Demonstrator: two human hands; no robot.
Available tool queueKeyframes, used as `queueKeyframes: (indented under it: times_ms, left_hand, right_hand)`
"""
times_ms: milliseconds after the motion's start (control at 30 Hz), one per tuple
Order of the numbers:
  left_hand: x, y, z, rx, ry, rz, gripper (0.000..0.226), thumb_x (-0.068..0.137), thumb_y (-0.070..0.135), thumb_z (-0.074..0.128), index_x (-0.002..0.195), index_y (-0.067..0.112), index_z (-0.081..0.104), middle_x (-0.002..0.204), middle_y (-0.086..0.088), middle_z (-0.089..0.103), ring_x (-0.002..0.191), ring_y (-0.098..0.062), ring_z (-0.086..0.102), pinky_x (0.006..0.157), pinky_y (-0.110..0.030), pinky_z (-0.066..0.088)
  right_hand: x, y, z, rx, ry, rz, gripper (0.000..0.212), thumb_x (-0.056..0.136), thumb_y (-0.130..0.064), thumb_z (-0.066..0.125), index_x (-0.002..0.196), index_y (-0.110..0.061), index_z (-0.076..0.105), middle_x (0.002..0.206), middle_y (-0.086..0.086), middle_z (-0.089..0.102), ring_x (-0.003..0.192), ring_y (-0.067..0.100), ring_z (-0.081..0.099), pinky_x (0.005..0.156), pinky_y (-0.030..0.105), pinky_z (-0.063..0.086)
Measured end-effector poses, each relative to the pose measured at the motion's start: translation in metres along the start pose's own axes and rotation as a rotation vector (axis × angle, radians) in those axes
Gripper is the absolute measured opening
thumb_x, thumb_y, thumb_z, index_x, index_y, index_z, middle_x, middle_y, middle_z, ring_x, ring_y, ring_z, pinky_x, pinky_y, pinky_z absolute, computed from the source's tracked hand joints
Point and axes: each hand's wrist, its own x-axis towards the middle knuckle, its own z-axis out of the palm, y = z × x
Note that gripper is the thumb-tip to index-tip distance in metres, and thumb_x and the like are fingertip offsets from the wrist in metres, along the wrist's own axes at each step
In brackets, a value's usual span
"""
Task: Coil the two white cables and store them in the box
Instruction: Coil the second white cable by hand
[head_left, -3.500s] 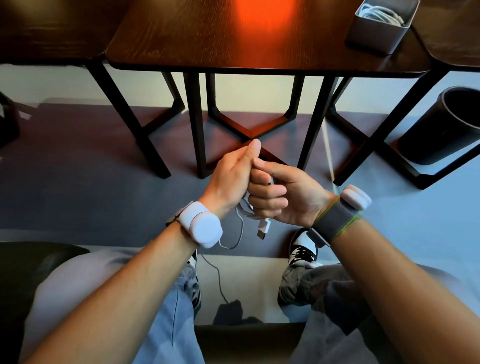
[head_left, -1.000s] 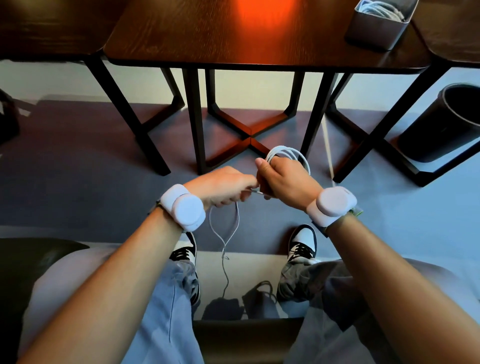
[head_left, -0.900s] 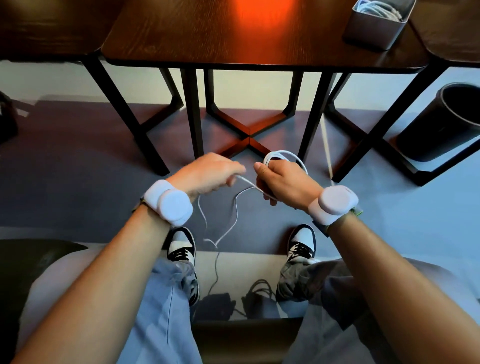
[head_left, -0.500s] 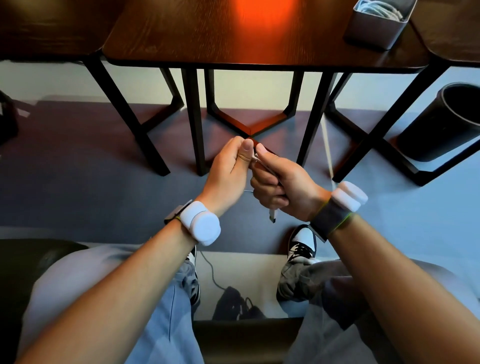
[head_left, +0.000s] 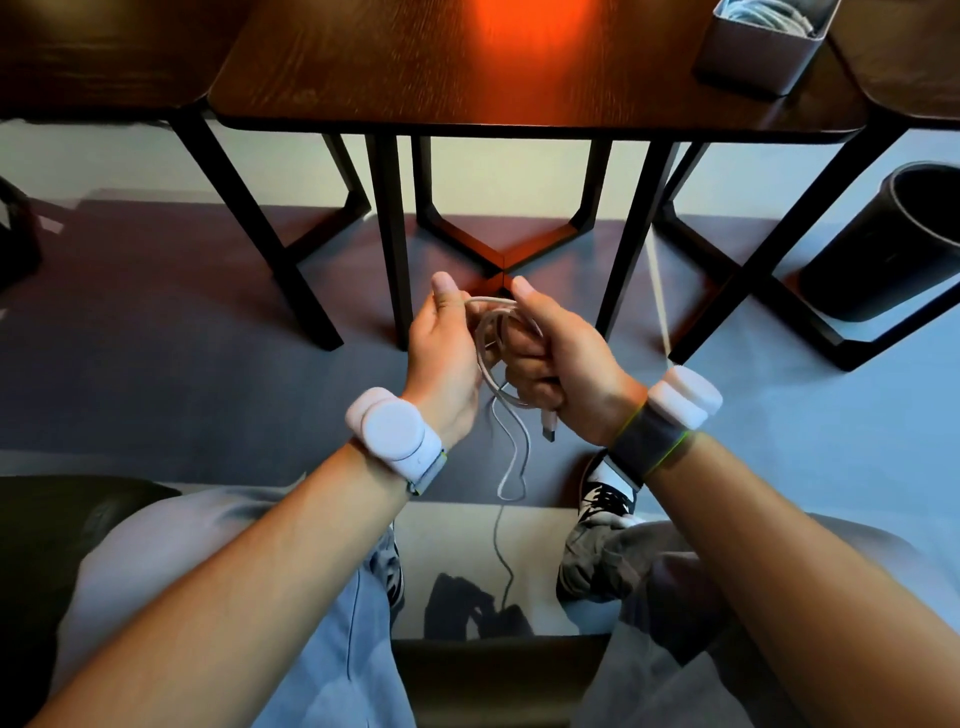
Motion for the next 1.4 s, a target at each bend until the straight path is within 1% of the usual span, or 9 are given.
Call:
queueKeyframes:
  times_ms: [200,367,500,700,867,967,1067,1167,1400]
  left_hand:
    - [0.0,-0.006,0.0,0.236,-0.051,-0.088,0.017,0.103,0.034,0.045,0.089,0.025,0.049,0.083,-0.002,0.06,0.078,-0.02,0.057,0.072,-0.04,0.05]
    - [0.0,-0.004,-0.001,0.305,-0.032,-0.002,0.019,0.095,0.037,0.041,0.081,0.029,0.051,0.049,0.011,0.05,0.041,-0.009,0.042,0.043,-0.024,0.036]
    - [-0.006,-0.007,0.001,0.331,-0.165,-0.015,0.038,0.097,0.052,0.04,0.076,0.026,0.058,0.049,0.012,0.042,0.049,-0.014,0.037,0.058,-0.035,0.034]
    - [-0.01,0.004,0.004,0.239,-0.292,-0.302,0.056,0.094,0.045,0.047,0.043,0.022,0.044,0.042,0.006,0.027,0.035,-0.013,0.019,0.046,-0.025,0.023]
    - [-0.006,0.013,-0.002,0.291,-0.359,-0.253,0.052,0.096,0.034,0.039,0.055,0.009,0.06,0.05,-0.013,0.057,0.042,-0.028,0.055,0.053,-0.029,0.05]
    - [0.002,0.021,-0.009,0.399,-0.374,-0.249,0.044,0.087,0.032,0.044,0.062,0.009,0.072,0.068,-0.019,0.073,0.056,-0.028,0.07,0.054,-0.027,0.055]
    - [0.0,0.017,-0.008,0.528,-0.339,-0.165,0.047,0.082,0.048,0.048,0.054,0.016,0.067,0.055,-0.004,0.066,0.049,-0.02,0.061,0.055,-0.028,0.05]
    - [0.001,0.004,-0.006,0.683,-0.217,0.085,0.049,0.089,0.063,0.042,0.069,0.031,0.074,0.055,0.01,0.064,0.057,-0.013,0.057,0.063,-0.032,0.048]
    - [-0.006,0.011,0.0,0.348,-0.201,-0.012,0.06,0.088,0.064,0.052,0.043,0.023,0.058,0.039,0.001,0.057,0.038,-0.011,0.056,0.045,-0.019,0.044]
  right_hand:
    - [0.004,0.005,-0.002,0.215,0.016,-0.019,0.058,0.103,-0.046,0.028,0.051,-0.02,0.024,0.045,-0.003,0.015,0.038,0.012,0.005,0.037,0.017,0.002]
    - [0.007,0.01,0.001,0.081,0.235,0.0,0.055,0.1,-0.046,0.043,0.051,-0.022,0.035,0.045,-0.005,0.027,0.037,0.01,0.018,0.036,0.019,0.015]
    - [0.009,0.01,-0.001,-0.048,0.422,-0.058,0.052,0.097,-0.045,0.052,0.053,-0.022,0.035,0.043,-0.006,0.029,0.035,0.009,0.021,0.039,0.017,0.018]
    - [0.012,0.015,-0.001,-0.14,0.487,-0.046,0.06,0.098,-0.047,0.046,0.045,-0.02,0.036,0.039,-0.004,0.031,0.032,0.01,0.023,0.038,0.015,0.02]
    - [0.019,0.011,-0.013,-0.303,0.538,-0.084,0.064,0.1,-0.052,0.035,0.051,-0.012,0.042,0.037,-0.003,0.035,0.033,0.011,0.029,0.035,0.017,0.024]
    - [0.022,0.013,-0.018,-0.536,0.513,-0.108,0.058,0.098,-0.05,0.036,0.055,-0.012,0.044,0.042,-0.006,0.041,0.045,0.013,0.037,0.049,0.026,0.033]
    - [0.02,0.019,-0.015,-0.694,0.467,-0.14,0.061,0.097,-0.047,0.039,0.059,-0.001,0.049,0.048,-0.006,0.045,0.051,0.013,0.039,0.054,0.03,0.034]
    - [0.016,0.019,-0.007,-0.433,0.371,-0.07,0.057,0.097,-0.047,0.041,0.05,-0.014,0.045,0.042,-0.007,0.041,0.04,0.011,0.033,0.04,0.021,0.027]
    - [0.002,0.001,-0.007,0.277,-0.401,0.265,0.062,0.102,-0.052,0.024,0.056,-0.014,0.041,0.04,-0.002,0.033,0.031,0.01,0.028,0.033,0.018,0.019]
